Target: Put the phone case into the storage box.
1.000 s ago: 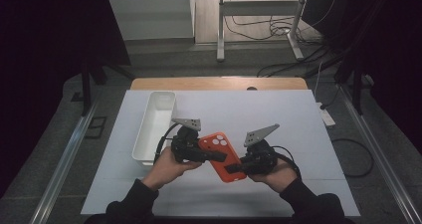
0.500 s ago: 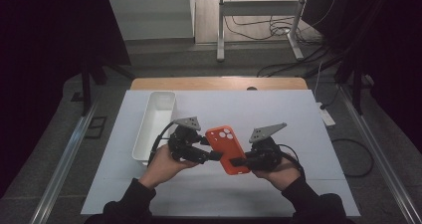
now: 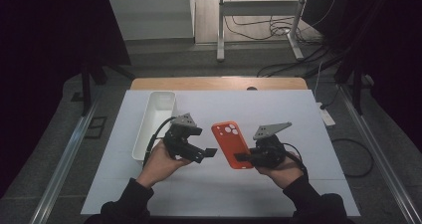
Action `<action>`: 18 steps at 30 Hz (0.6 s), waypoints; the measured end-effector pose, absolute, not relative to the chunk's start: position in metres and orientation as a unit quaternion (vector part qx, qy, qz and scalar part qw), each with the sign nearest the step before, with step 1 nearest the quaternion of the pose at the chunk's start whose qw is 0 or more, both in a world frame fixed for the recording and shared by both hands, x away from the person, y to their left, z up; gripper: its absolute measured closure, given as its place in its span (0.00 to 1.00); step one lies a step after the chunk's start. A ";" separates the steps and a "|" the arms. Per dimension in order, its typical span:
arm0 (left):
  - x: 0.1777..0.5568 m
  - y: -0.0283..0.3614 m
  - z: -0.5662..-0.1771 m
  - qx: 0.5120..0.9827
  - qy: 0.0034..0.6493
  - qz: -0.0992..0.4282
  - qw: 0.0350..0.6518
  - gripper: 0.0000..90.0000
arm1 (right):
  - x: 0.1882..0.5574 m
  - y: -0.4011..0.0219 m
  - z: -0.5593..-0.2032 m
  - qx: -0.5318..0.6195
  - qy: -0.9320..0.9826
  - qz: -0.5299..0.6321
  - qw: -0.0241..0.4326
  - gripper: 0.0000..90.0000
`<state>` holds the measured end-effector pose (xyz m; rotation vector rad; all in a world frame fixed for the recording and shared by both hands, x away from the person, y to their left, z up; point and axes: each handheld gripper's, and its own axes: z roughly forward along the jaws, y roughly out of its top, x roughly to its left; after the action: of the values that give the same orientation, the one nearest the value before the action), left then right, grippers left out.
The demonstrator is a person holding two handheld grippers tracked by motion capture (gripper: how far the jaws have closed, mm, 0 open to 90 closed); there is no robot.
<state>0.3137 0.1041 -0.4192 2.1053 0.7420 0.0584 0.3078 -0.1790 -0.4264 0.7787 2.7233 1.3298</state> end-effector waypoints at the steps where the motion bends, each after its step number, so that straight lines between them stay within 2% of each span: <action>1: 0.314 0.104 -0.419 0.848 0.299 0.024 0.438 0.06 | 0.308 -0.179 -0.426 0.249 0.870 0.425 0.010 0.94; 7: 0.313 0.103 -0.420 0.854 0.302 0.038 0.423 0.00 | 0.308 -0.180 -0.426 0.255 0.869 0.424 0.023 0.94; 11: 0.313 0.102 -0.422 0.854 0.315 0.057 0.409 0.00 | 0.308 -0.179 -0.427 0.254 0.871 0.420 0.031 0.94; 18: 0.312 0.098 -0.424 0.858 0.317 0.053 0.401 0.00 | 0.306 -0.175 -0.429 0.254 0.873 0.416 0.035 0.94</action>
<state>0.3124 0.0981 -0.4236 2.1691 0.8004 0.1345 0.3059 -0.1751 -0.4288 0.7807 2.6812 1.2769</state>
